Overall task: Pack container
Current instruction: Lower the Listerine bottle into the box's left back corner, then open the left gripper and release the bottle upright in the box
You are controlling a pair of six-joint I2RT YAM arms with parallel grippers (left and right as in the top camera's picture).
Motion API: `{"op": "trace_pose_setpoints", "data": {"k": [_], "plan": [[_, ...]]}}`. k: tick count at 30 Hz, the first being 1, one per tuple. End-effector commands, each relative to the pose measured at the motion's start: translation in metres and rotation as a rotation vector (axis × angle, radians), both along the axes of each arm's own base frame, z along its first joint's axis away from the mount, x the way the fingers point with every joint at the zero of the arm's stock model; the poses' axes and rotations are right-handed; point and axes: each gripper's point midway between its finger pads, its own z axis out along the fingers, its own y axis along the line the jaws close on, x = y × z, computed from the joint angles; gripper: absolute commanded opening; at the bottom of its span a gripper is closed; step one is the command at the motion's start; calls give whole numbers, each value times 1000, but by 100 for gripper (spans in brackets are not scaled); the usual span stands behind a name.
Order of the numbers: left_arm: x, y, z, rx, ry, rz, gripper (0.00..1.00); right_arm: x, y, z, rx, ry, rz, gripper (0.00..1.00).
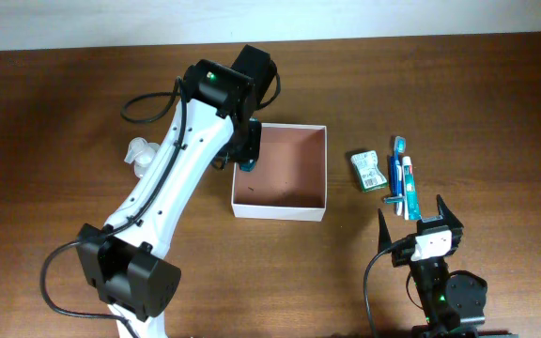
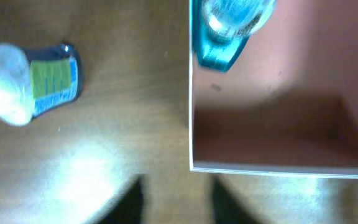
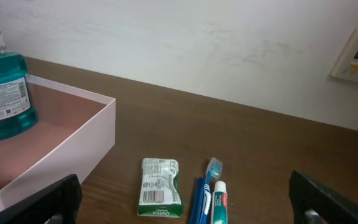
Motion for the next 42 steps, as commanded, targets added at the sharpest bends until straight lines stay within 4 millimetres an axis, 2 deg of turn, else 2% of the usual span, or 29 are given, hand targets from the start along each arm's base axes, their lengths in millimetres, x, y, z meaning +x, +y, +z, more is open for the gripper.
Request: {"op": "trace_pose_setpoints", "data": {"k": [1,12,23,31,37,42], "plan": [[-5,4,11,-5,-8,-9,1,0,-3,-2,3,2,-17,98],[-4,25,11,49,1,27,1,0,-3,-2,3,2,-17,98],[-13,29,12,66,32,25,1,0,-3,-2,3,2,-17,99],[-32,23,37,53,-11,-18,1,0,-3,-2,3,2,-17,98],[-61,16,65,13,-80,-77,1,0,-3,-2,3,2,-17,98],[-85,29,70,35,-170,-45,1,0,-3,-2,3,2,-17,98]]}}
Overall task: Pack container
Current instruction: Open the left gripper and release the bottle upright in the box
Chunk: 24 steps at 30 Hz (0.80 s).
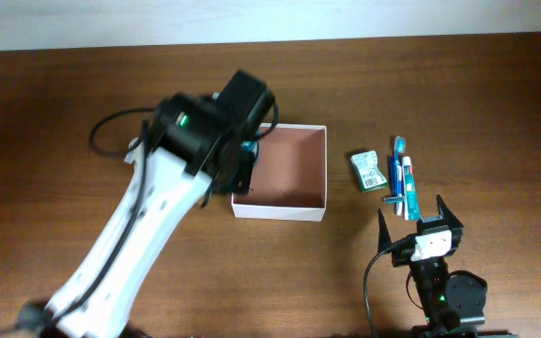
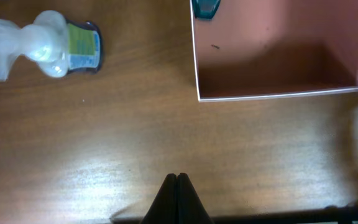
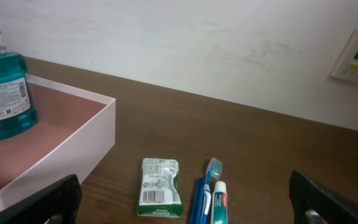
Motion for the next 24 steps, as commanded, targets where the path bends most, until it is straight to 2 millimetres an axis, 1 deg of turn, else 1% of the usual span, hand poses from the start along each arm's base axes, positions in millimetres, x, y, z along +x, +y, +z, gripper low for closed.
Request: {"op": "trace_pose_setpoints", "data": {"k": [1,2,5,8,11,14,17,20,24], "plan": [[-16,19,0,40,-100,53,0,0,-3,-2,3,2,-17,98],[-17,20,-3,35,-114,54,0,0,-3,-2,3,2,-17,98],[-19,22,-23,-5,-161,61,1,0,-3,-2,3,2,-17,98],[-18,31,-45,-38,-184,147,0,0,-3,-2,3,2,-17,98],[-14,38,-69,-65,-182,196,0,0,-3,-2,3,2,-17,98],[-4,41,-89,-94,-181,232,0,0,-3,-2,3,2,-17,98],[8,44,-98,-108,-205,259,1,0,-3,-2,3,2,-17,98],[19,43,-99,-126,-235,276,1,0,-3,-2,3,2,-17,98],[30,38,-103,-138,-252,278,1,0,-3,-2,3,2,-17,98]]}}
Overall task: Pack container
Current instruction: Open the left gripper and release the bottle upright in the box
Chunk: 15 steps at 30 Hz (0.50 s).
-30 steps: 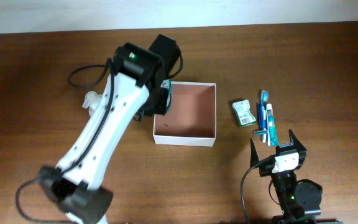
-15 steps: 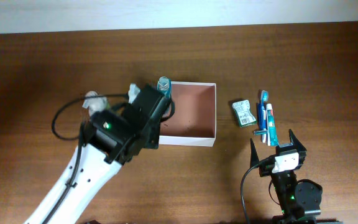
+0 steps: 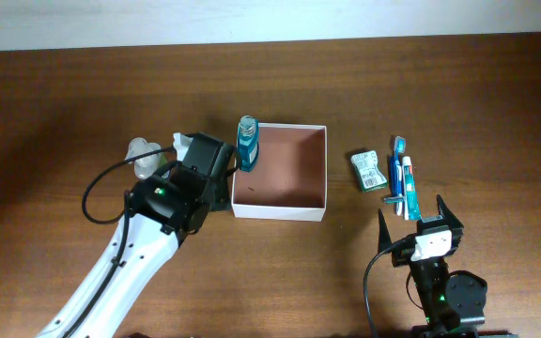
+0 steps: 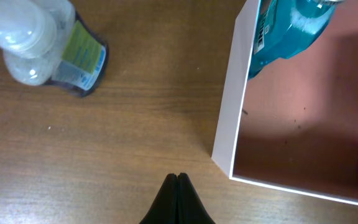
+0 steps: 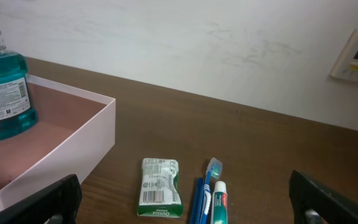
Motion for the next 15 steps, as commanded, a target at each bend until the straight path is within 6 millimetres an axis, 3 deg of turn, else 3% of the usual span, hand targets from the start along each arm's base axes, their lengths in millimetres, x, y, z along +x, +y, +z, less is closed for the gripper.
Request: {"op": "trace_pose_setpoints", "data": {"k": [1,15], "plan": [[5,-2,-12,-4,20,12,1,0,-3,-2,3,2,-17,98],[26,-27,-47,-44,68,-35,0,0,-3,-2,3,2,-17,98]]}}
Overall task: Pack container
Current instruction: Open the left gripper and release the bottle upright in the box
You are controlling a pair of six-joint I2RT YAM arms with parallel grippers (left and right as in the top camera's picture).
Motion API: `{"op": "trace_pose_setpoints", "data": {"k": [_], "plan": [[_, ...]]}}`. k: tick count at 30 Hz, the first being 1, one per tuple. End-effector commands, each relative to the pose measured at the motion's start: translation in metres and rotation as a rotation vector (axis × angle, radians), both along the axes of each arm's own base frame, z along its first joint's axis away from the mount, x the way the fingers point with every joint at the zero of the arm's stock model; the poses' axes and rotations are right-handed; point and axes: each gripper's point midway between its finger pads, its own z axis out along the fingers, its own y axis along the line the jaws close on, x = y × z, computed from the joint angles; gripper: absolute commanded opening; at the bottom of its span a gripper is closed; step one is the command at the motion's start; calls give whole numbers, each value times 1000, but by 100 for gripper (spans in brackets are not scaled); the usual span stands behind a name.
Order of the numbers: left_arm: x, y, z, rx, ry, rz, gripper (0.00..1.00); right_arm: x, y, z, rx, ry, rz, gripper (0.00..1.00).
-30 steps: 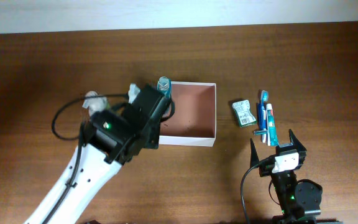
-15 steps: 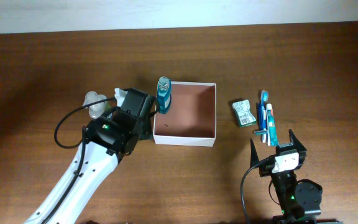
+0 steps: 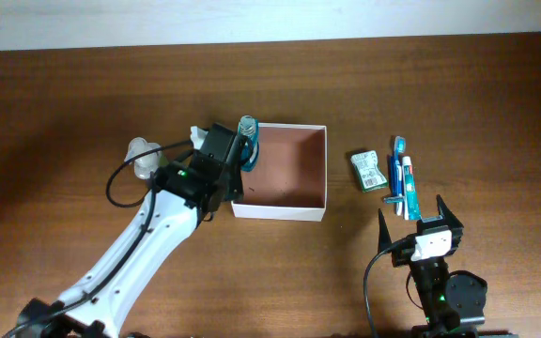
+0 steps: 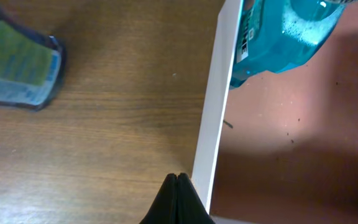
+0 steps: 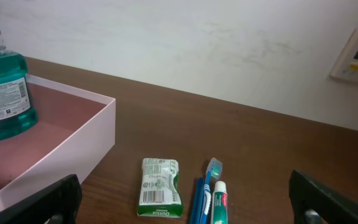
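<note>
A white box with a pink floor (image 3: 280, 212) lies mid-table; its left wall (image 4: 213, 118) runs up the left wrist view. The teal mouthwash bottle (image 3: 247, 154) (image 4: 278, 37) (image 5: 2, 87) stands in the box's far-left corner. My left gripper (image 3: 230, 192) (image 4: 177, 178) is shut on nothing, its tips just over the box's left wall, nearer than the bottle. A clear pump bottle (image 3: 144, 156) (image 4: 17, 65) lies left of the box. My right gripper (image 3: 419, 218) (image 5: 188, 205) is open at the front right, behind the small items.
Right of the box lie a green Dettol pack (image 3: 368, 170) (image 5: 160, 186), a blue toothbrush (image 3: 399, 174) (image 5: 207, 186) and a toothpaste tube (image 3: 408, 183) (image 5: 219, 202), side by side. A white wall rises behind the table's far edge.
My left gripper, still shut, has moved right and farther back, from the table left of the box to its left wall. The right arm has not moved.
My left gripper stood open over the box's far-left corner, with the mouthwash bottle standing there. Then it was shut and high in front of the box. Then it was low beside the box's left side, and now it is at the left wall.
</note>
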Motion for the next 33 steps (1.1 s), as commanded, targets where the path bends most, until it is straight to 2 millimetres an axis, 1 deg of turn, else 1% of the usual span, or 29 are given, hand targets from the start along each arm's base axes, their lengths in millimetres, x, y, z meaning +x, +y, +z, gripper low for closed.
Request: {"op": "trace_pose_setpoints", "data": {"k": [1,5,9,16,22,28,33], "plan": [[-1,-4,-10,-18,30,-16,0,0,-3,-2,3,2,-17,98],[2,-9,-12,-20,20,-66,0,0,-3,-2,3,2,-17,98],[2,-10,-19,-18,10,-81,1,0,-3,-2,3,2,-17,99],[-4,-5,-47,-15,13,-77,1,0,-3,-2,3,2,-17,98],[1,0,-58,-30,-19,-54,0,0,-3,-2,3,2,-17,98],[-5,9,-71,-26,-2,-31,1,0,-3,-2,3,2,-17,98],[-6,10,-67,-58,0,-26,0,0,-3,-2,4,2,-17,98]]}}
